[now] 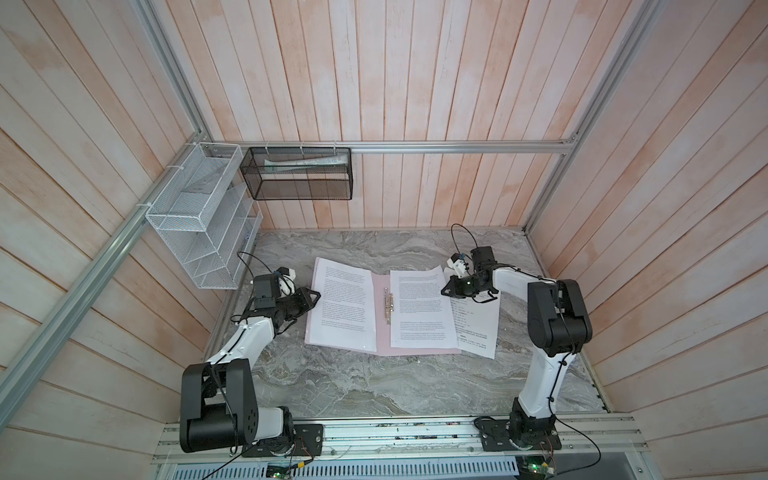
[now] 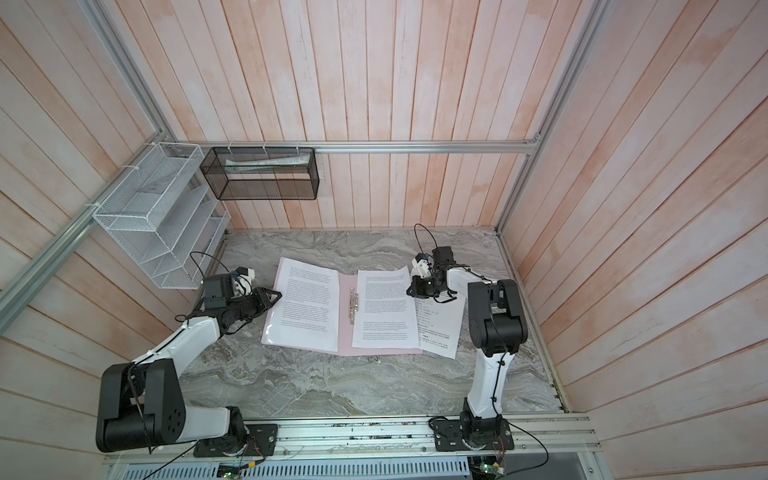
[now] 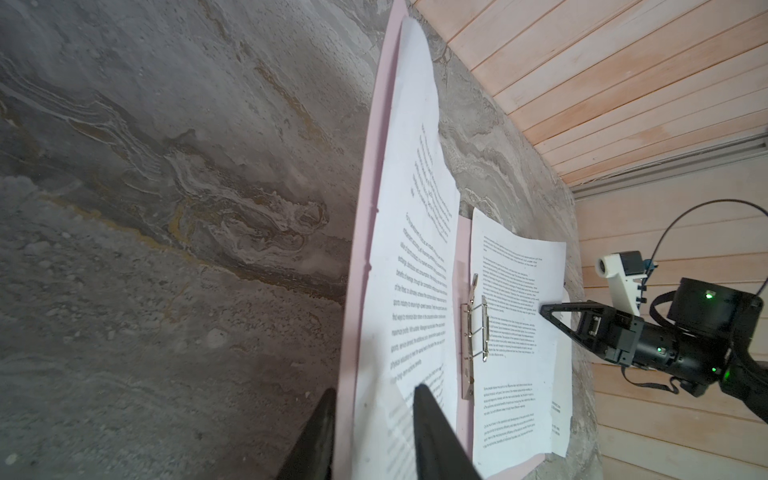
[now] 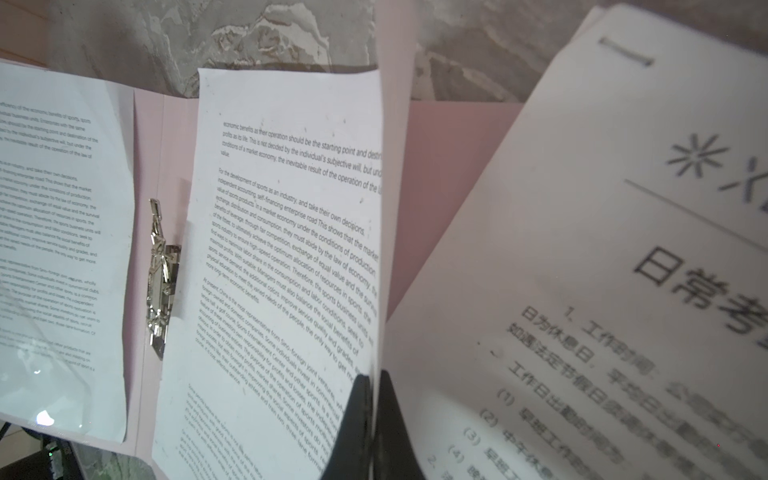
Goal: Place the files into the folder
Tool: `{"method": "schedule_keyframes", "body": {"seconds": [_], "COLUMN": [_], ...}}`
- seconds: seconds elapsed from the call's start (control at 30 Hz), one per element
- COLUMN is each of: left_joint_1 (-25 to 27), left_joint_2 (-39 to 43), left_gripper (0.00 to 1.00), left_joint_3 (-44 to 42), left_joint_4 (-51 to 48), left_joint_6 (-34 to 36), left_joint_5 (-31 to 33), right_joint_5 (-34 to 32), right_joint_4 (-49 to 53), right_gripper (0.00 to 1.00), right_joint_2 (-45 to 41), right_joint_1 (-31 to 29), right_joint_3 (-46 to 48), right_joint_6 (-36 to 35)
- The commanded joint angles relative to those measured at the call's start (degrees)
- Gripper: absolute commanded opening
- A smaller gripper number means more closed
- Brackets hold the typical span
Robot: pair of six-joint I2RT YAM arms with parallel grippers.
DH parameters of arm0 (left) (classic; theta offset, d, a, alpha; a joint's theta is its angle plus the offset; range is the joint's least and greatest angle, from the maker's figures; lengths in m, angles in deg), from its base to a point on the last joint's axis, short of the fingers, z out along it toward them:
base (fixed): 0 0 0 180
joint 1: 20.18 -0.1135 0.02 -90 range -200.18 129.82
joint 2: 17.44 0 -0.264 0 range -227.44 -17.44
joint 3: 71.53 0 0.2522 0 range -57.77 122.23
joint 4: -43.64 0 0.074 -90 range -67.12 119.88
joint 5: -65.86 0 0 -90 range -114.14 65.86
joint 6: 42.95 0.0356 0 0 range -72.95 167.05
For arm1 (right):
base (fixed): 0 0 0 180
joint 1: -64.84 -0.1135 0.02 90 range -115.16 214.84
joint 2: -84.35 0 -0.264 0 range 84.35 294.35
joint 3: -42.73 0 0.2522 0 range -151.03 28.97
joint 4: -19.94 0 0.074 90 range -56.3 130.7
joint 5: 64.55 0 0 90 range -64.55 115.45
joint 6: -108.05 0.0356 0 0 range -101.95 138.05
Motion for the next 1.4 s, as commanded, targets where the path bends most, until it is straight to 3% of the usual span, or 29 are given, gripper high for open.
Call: {"method": "schedule_keyframes", "body": {"seconds": [0.0,0.3,0.77,0.83,0.9,0.97,1.37], "left_joint_1": [0.2,0.2,0.2,0.2,0.1,0.2,-1.2], "left_joint_2": [-0.5,-0.6,0.1,0.3,0.7,1.0,2.9], "left_gripper": [0.32,0.32,0.32,0.31,0.31,0.31,0.26], "left_joint_3": [0.2,0.2,0.4,0.4,0.5,0.6,1.7], "left_joint_4": [-0.3,-0.3,-0.9,-1.3,-1.7,-2.0,-4.0], "left_joint_6": [1.2,1.2,1.3,1.2,1.3,1.3,1.1], "left_joint_5": [0.3,0.3,1.3,2.3,3.5,4.4,8.0], "right_joint_5": [-0.1,1.7,-1.5,-1.7,-2.2,-1.5,-0.8], "right_joint_4": [3.0,3.6,3.9,3.7,2.8,2.6,1.4], "right_gripper": [0.0,0.0,0.0,0.1,0.29,0.36,0.42], "right_joint_2": [-1.1,-1.4,-2.1,-2.2,-2.4,-2.1,-0.8], "right_joint_1": [-0.4,-2.0,-2.7,-2.4,-2.3,-2.3,-4.3], "right_joint_3": [-1.2,-2.0,-2.2,-2.3,-2.1,-2.3,-1.8], "right_joint_6": [-4.0,-6.1,-4.6,-4.1,-3.1,-2.8,-1.5]}}
